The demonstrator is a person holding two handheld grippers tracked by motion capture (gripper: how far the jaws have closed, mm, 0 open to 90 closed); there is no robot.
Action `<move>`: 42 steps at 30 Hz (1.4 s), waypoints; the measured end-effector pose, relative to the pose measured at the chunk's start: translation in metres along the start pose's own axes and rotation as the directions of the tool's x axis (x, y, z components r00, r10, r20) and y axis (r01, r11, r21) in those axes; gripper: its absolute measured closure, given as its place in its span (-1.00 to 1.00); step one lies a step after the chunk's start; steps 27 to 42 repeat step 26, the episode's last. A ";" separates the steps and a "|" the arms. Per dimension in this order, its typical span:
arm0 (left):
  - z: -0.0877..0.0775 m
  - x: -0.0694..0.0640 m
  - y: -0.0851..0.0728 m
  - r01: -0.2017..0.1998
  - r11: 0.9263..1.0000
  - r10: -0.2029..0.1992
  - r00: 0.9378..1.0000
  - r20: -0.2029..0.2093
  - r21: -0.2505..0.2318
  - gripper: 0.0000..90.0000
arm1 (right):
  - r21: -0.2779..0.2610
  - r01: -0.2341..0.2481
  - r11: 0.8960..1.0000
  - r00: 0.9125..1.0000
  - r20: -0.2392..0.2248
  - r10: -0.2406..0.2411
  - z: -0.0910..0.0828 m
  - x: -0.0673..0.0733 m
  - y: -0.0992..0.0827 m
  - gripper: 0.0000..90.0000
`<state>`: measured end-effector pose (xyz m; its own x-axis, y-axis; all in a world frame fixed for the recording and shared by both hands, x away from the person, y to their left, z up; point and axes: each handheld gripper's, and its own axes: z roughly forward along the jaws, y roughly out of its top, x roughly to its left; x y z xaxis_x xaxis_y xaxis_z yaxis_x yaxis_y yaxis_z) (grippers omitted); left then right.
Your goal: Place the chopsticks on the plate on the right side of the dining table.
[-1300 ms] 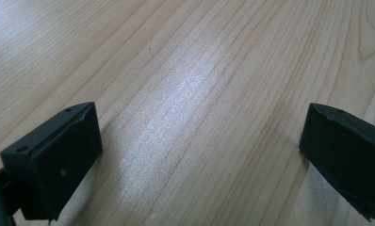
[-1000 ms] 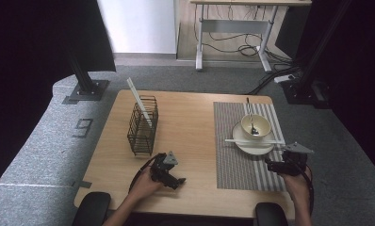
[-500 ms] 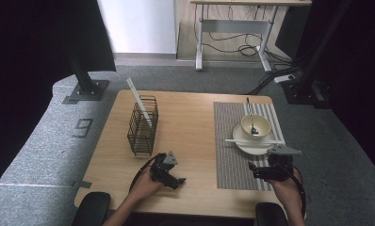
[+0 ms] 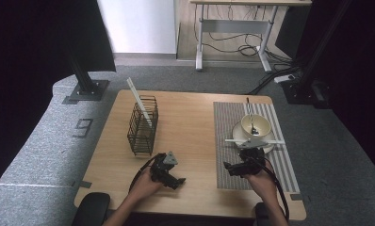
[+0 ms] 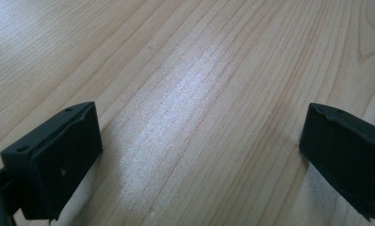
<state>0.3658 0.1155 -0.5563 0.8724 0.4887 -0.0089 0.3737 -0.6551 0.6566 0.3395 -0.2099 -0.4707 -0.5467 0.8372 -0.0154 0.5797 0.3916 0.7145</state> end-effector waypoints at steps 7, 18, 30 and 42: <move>0.000 0.000 0.000 -0.004 1.000 0.004 1.000 0.000 0.003 -1.00 | 0.031 -0.010 0.999 1.000 0.001 0.010 0.039 -0.003 -0.014 -1.00; 0.000 0.000 0.000 -0.004 1.000 0.004 1.000 0.000 0.004 -1.00 | 0.048 -0.018 0.999 1.000 0.026 0.017 0.075 -0.015 -0.045 -1.00; 0.000 0.000 0.000 -0.005 1.000 0.005 1.000 -0.001 0.004 -1.00 | -0.001 -0.045 0.999 0.999 0.018 0.045 0.078 -0.016 -0.053 -1.00; 0.000 0.000 0.000 -0.005 1.000 0.005 1.000 -0.001 0.004 -1.00 | -0.001 -0.045 0.999 0.999 0.018 0.045 0.078 -0.016 -0.053 -1.00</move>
